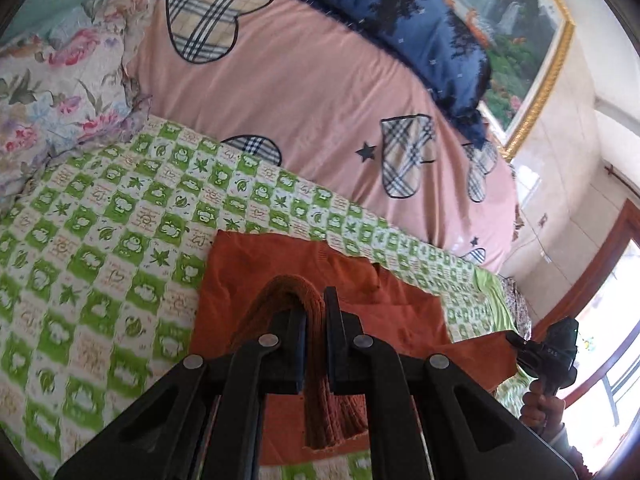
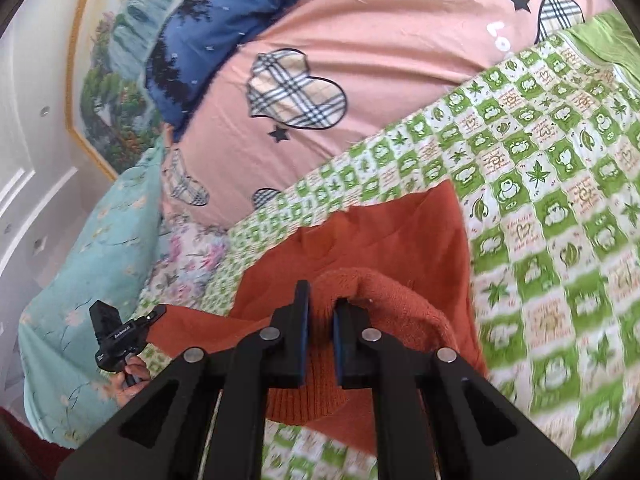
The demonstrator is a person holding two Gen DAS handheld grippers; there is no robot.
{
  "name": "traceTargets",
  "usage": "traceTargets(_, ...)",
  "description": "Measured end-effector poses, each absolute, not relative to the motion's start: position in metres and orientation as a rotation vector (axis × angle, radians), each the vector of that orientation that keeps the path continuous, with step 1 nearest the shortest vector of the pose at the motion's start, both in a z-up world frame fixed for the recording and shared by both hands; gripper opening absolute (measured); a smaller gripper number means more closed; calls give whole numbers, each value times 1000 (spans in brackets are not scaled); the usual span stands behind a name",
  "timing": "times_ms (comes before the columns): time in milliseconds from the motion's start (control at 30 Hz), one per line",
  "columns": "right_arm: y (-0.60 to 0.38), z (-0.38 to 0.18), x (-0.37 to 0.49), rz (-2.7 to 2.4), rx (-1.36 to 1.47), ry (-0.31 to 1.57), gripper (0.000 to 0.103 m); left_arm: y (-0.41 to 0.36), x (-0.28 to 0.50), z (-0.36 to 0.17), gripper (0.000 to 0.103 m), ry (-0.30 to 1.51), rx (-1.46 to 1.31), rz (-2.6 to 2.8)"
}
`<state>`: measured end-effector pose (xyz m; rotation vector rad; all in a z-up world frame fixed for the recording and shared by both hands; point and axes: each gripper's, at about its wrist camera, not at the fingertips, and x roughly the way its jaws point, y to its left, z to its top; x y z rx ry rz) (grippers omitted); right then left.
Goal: Fold small clothes
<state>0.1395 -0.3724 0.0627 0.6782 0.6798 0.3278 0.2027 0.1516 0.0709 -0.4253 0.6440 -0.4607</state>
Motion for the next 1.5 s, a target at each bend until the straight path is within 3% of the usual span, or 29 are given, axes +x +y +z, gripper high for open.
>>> traceTargets(300,-385,2,222,212,666,849,11,137,300,12,6,771,-441,-373)
traceTargets(467,-395,-32,228,182,746,928,18,132,323,-37,8,908,-444,-343)
traceTargets(567,-396,-16,201,166,730,872,22,131,299,-46,18,937,-478,-397)
traceTargets(700,-346,2,167,350,569,869,23,98,240,-45,41,940,-408,-510)
traceTargets(833,-276,-20,178,404,231,1062,22,49,230,-61,43,994,-261,-546)
traceTargets(967,-281,-23,210,334,185,1062,20,40,267,-53,42,1003,-222,-544)
traceTargets(1067,-311,-6,246,160,187,989,21,42,322,-43,33,1005,-169,-459)
traceTargets(1200,-366,18,269,-29,342,870,23,52,378,-11,35,920,-118,-315)
traceTargets(1333,-384,32,255,-43,420,832,25,70,378,18,55,838,-167,-242)
traceTargets(1500,-366,24,210,18,439,858,30,78,315,7,57,855,-245,-294)
